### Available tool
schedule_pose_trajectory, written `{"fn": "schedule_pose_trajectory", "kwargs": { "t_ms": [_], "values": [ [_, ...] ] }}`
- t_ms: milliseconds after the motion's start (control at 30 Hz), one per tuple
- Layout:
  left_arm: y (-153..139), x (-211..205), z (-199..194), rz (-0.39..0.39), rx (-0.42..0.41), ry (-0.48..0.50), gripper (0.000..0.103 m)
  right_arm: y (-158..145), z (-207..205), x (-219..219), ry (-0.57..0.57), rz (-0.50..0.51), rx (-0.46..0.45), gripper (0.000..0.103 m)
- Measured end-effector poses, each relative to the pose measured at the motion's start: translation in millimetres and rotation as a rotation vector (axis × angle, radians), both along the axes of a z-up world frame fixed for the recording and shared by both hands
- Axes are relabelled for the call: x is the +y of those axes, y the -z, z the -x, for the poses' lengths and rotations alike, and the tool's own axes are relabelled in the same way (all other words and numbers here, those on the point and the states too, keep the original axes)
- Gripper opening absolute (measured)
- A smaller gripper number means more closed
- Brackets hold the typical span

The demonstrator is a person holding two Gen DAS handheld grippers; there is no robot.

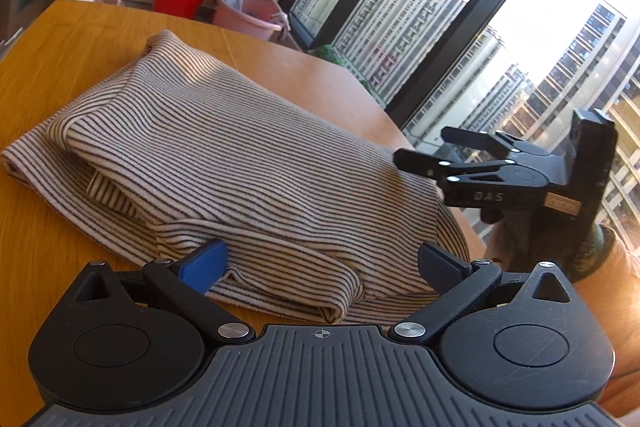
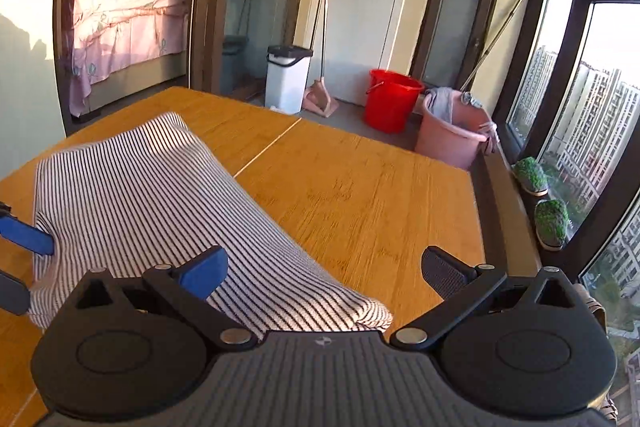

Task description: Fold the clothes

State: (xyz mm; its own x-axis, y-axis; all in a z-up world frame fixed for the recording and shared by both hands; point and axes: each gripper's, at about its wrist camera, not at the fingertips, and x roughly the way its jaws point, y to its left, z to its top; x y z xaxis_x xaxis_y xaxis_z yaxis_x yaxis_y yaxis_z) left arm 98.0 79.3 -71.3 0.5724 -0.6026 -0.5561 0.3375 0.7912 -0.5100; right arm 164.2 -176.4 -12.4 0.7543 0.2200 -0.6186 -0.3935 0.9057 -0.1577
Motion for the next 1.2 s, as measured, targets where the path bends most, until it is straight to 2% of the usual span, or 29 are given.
{"fn": "schedule_pose_trajectory", "kwargs": {
  "t_ms": [33,167,333,533,667,767,967,1200],
  "values": [
    [1,2,0,0.009,0.002,0.001,0.103,8,-2,3,0.0,0.016,0.016,0.103],
    [3,4,-4,0.025,0.003,0.003,0.103,15,10,-7,0.039,-0.03,0.025,0.103],
    [5,-2,-10,0.004,-0.024,-0.003,0.103,20,45,-24,0.08,-0.088,0.055,0.103],
    [3,-7,-13,-0.041,-0.063,-0.005,0.103,23,91,-21,0.022,-0.188,0.13,0.103],
    [2,-6,-21,-0.035,-0.06,0.001,0.103,27,109,-12,-0.027,-0.254,0.176,0.103],
    [1,-7,-22,-0.048,-0.061,0.003,0.103,27,114,-8,-0.032,-0.234,0.151,0.103],
    [0,-13,-21,-0.077,-0.08,0.01,0.103,28,111,-12,-0.029,-0.267,0.171,0.103],
    [-1,-9,-22,-0.074,-0.083,0.012,0.103,26,112,-9,-0.021,-0.264,0.168,0.103]
  ]
}}
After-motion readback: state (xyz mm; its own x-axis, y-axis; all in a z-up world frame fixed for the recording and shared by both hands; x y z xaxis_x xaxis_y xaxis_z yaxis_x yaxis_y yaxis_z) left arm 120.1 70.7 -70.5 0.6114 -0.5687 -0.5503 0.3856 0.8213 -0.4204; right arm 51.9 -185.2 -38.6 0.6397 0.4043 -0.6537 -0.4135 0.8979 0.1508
